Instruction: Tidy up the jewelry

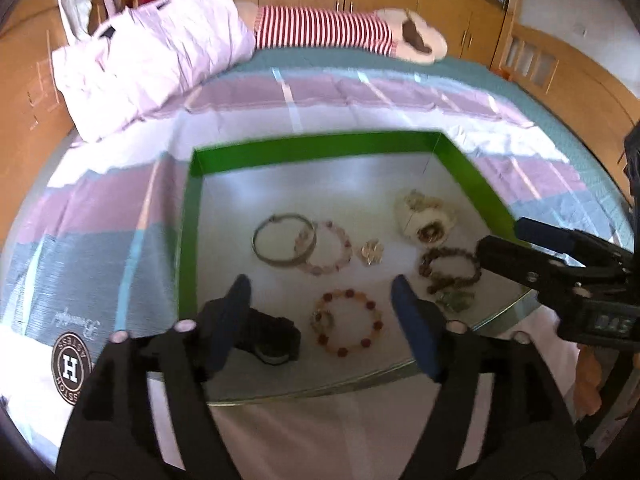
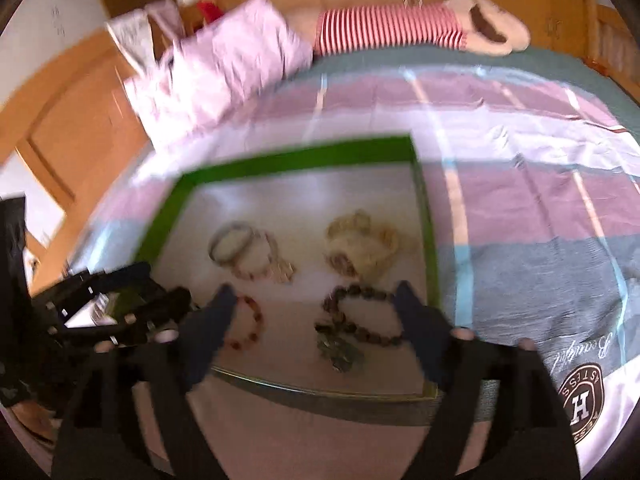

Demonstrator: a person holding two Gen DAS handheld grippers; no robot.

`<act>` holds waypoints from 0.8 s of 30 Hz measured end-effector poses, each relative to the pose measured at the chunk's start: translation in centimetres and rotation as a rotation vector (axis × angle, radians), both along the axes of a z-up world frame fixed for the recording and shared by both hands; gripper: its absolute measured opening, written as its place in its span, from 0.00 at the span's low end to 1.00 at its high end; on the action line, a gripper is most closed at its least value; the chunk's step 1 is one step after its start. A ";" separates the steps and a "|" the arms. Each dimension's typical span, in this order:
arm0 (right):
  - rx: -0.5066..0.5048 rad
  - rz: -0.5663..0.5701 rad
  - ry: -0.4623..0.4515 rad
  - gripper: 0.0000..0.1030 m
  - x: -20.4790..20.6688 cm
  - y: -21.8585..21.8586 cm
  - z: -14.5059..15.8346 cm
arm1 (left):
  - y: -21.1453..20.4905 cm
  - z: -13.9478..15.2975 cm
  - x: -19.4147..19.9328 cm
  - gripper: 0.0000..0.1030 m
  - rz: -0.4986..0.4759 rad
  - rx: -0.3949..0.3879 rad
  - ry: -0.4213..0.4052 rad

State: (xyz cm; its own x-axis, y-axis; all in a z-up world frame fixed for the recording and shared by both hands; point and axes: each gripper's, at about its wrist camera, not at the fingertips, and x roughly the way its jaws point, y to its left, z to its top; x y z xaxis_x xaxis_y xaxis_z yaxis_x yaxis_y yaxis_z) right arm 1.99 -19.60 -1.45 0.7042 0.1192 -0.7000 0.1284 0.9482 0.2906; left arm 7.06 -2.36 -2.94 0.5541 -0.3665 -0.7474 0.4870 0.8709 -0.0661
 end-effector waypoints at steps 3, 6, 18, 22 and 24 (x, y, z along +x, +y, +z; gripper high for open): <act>-0.070 -0.013 -0.047 0.96 -1.1 0.6 1.1 | 0.5 0.9 -0.7 0.86 0.032 0.006 -0.056; -0.127 -0.024 -0.060 0.99 -1.5 0.9 1.6 | 0.6 1.0 -1.0 0.90 0.048 0.041 -0.065; -0.128 -0.049 -0.044 0.99 -1.4 0.7 1.1 | 0.7 0.5 -1.0 0.94 0.047 0.070 -0.042; -0.140 -0.043 -0.041 0.99 -1.3 1.0 1.0 | 0.8 0.4 -0.9 0.94 0.052 0.074 -0.037; -0.146 -0.041 -0.040 0.99 -1.3 1.1 1.0 | 0.9 0.5 -0.8 0.94 0.052 0.074 -0.040</act>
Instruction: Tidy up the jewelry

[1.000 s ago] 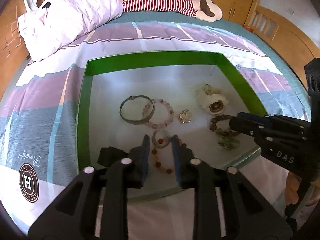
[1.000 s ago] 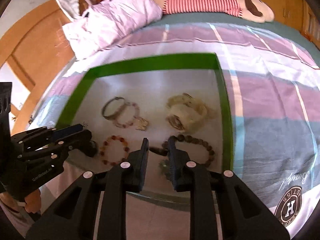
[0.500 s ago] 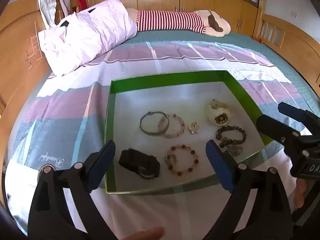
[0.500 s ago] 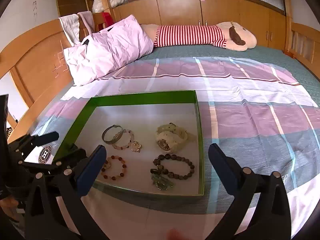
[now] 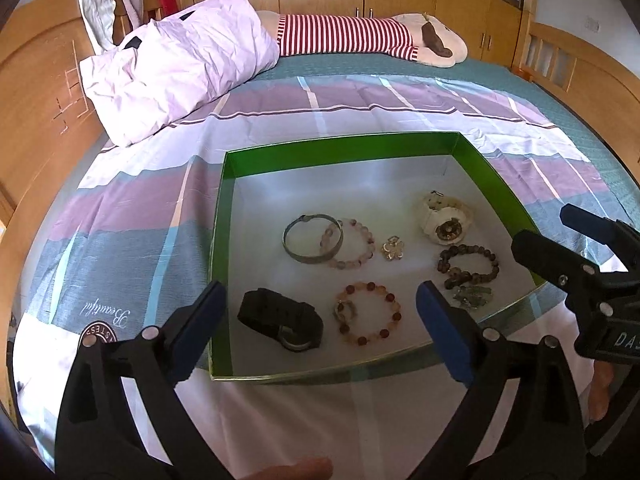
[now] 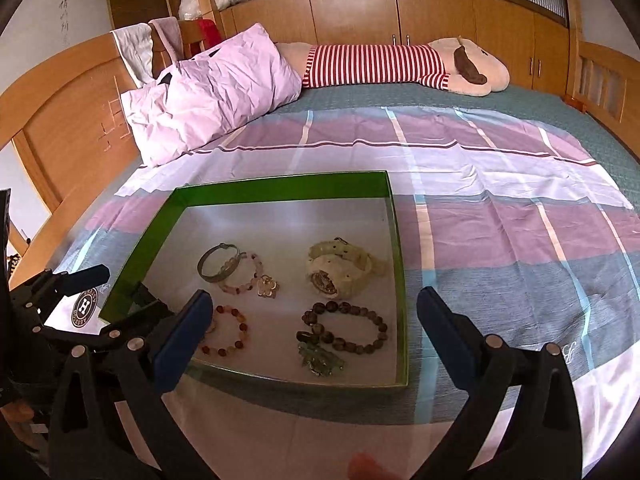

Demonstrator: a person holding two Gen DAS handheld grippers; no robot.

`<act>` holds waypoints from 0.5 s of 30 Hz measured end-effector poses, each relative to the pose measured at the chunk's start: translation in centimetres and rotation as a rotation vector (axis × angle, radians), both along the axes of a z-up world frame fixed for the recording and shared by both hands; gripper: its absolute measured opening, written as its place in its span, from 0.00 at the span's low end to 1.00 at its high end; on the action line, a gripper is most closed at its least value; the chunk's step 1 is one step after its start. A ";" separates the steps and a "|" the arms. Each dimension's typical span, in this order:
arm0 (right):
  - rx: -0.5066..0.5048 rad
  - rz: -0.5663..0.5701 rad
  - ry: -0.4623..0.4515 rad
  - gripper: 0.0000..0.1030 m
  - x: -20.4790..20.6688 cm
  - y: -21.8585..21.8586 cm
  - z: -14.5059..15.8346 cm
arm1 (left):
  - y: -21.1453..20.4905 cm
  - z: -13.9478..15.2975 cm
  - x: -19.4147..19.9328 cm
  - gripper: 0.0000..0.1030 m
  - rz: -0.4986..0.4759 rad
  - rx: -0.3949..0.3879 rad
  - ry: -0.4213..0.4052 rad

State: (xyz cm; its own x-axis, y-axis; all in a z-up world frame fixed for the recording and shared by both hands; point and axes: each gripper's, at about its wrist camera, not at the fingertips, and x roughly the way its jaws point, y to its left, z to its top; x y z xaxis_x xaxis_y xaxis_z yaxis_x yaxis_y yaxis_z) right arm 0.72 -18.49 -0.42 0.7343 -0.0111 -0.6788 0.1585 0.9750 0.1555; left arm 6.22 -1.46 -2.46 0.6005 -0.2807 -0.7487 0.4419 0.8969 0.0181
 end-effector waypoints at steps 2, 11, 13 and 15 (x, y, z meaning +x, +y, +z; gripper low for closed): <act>-0.007 0.000 0.001 0.99 -0.1 0.1 0.0 | 0.0 0.0 0.0 0.95 -0.001 0.002 0.000; -0.016 0.004 0.007 0.99 0.0 0.3 -0.1 | -0.3 -0.1 -0.1 0.95 -0.006 0.016 0.003; -0.016 0.005 0.006 0.99 0.0 0.3 -0.1 | -0.3 -0.1 -0.1 0.95 -0.010 0.017 0.002; -0.019 0.006 0.004 0.99 0.0 0.3 -0.1 | -0.4 -0.1 -0.2 0.95 -0.011 0.017 0.002</act>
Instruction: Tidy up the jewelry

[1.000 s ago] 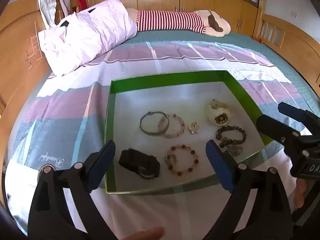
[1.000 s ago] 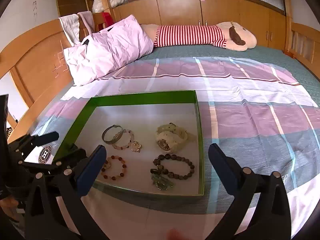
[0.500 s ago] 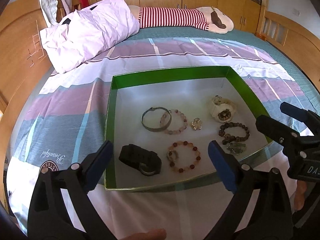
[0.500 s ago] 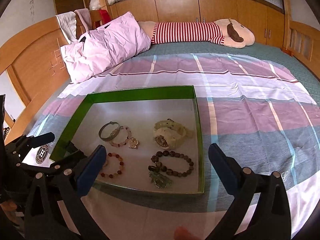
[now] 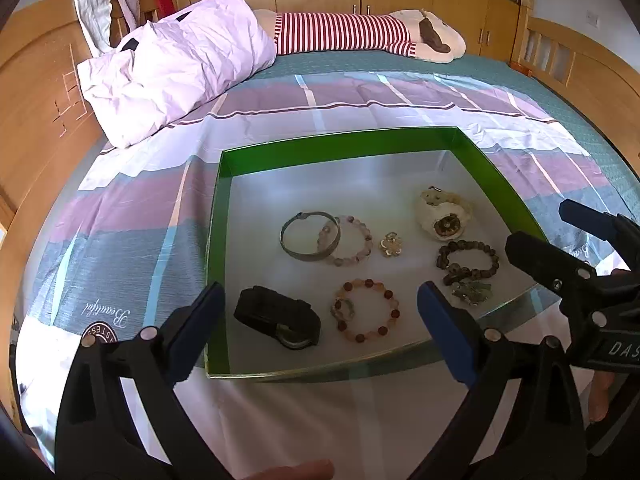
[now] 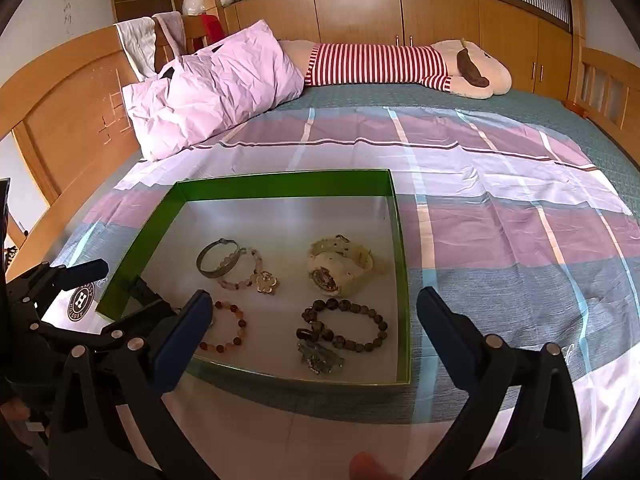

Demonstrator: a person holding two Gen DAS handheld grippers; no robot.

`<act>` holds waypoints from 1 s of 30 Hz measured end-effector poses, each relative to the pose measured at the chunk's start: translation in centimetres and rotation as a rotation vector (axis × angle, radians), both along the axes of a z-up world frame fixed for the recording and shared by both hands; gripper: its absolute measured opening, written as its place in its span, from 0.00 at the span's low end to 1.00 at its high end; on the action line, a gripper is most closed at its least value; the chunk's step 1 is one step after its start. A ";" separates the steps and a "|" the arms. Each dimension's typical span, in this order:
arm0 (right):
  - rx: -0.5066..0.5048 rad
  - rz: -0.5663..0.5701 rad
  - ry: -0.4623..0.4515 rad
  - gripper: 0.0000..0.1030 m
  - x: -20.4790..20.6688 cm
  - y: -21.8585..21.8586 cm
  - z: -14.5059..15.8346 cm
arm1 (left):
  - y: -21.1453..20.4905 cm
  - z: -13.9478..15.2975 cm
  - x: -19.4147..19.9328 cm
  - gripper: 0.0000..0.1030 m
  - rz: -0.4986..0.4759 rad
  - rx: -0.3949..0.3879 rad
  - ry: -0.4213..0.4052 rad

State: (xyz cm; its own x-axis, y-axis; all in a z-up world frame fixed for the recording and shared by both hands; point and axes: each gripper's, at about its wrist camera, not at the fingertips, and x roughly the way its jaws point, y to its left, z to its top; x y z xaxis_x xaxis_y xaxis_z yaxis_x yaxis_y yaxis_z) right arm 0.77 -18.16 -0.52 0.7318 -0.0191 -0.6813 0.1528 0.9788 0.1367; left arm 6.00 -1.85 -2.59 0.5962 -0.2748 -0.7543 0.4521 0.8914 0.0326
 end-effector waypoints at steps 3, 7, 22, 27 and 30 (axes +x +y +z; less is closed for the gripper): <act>-0.004 0.000 -0.003 0.99 0.0 0.1 0.0 | 0.0 0.0 0.0 0.95 0.000 0.000 0.000; -0.006 0.003 -0.001 0.99 -0.1 0.1 0.0 | -0.1 -0.1 0.0 0.95 0.001 0.004 0.001; -0.023 0.010 -0.003 0.99 -0.1 0.0 0.1 | -0.1 -0.2 -0.1 0.96 0.003 0.009 0.001; -0.026 0.015 -0.002 0.99 0.0 0.0 0.0 | 0.1 -0.4 -0.1 0.96 -0.002 0.014 0.003; -0.025 0.018 -0.001 0.99 0.0 0.0 0.0 | 0.2 -0.4 0.0 0.96 -0.003 0.015 0.003</act>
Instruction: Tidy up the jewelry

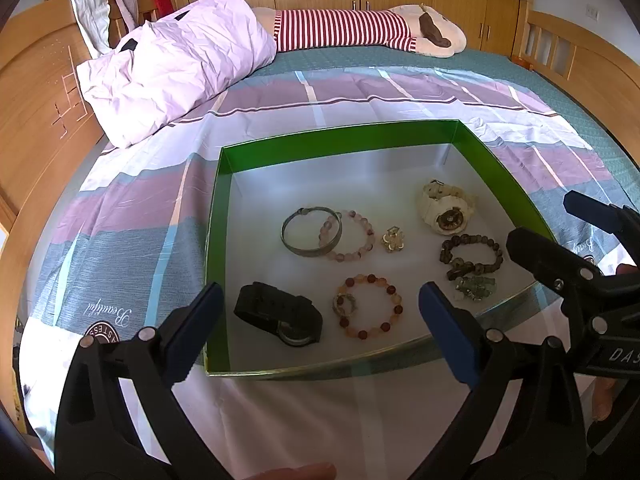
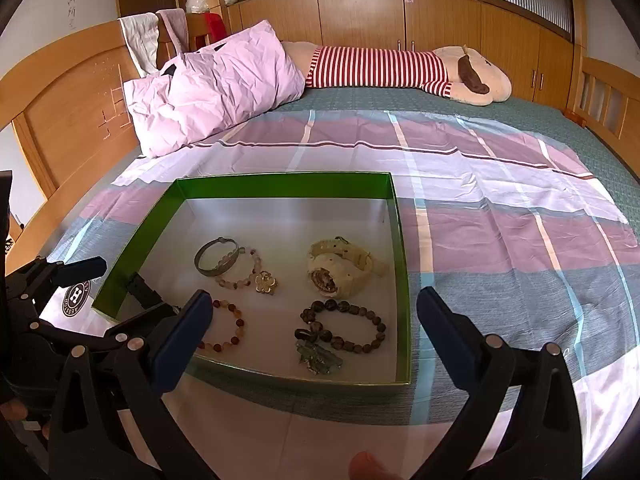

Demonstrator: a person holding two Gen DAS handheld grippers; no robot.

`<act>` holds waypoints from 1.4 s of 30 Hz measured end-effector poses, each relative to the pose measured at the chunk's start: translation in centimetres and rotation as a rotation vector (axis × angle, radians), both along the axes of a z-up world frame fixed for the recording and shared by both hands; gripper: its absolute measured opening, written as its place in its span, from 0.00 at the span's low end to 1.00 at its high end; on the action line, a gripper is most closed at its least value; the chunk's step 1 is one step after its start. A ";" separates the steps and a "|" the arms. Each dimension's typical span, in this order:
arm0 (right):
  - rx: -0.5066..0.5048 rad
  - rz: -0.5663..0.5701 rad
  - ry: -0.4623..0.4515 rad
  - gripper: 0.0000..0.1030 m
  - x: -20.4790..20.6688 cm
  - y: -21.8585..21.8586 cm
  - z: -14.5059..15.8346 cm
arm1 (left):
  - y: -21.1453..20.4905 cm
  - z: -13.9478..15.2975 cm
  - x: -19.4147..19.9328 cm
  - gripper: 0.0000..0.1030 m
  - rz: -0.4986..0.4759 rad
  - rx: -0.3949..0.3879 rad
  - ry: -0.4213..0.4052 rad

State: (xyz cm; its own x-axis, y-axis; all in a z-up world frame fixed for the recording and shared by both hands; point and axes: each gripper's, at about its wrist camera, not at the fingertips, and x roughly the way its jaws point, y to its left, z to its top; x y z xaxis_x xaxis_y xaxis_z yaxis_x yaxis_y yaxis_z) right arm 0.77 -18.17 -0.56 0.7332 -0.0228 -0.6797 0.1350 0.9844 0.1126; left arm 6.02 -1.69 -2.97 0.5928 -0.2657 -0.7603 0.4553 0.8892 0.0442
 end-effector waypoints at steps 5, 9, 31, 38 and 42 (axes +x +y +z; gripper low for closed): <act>0.000 0.001 0.000 0.99 0.0 0.0 0.0 | 0.0 0.0 0.0 0.97 -0.003 0.002 0.000; 0.001 0.002 0.001 0.99 0.0 0.0 0.0 | 0.3 -0.1 0.2 0.97 -0.007 0.006 0.001; 0.003 0.002 0.003 0.99 0.1 0.2 -0.3 | 0.5 -0.3 0.3 0.97 -0.011 0.009 0.006; 0.002 0.001 0.003 0.99 0.0 0.3 -0.3 | 0.4 -0.4 0.3 0.97 -0.014 0.015 0.002; -0.003 -0.002 -0.002 0.99 0.0 0.3 -0.2 | 0.5 -0.4 0.3 0.97 -0.014 0.013 0.004</act>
State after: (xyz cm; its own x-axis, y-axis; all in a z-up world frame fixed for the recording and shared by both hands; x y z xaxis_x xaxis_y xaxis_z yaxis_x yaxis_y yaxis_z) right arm 0.78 -17.86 -0.77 0.7342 -0.0266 -0.6784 0.1370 0.9845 0.1097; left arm 6.35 -1.23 -3.36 0.5858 -0.2644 -0.7661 0.4679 0.8822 0.0533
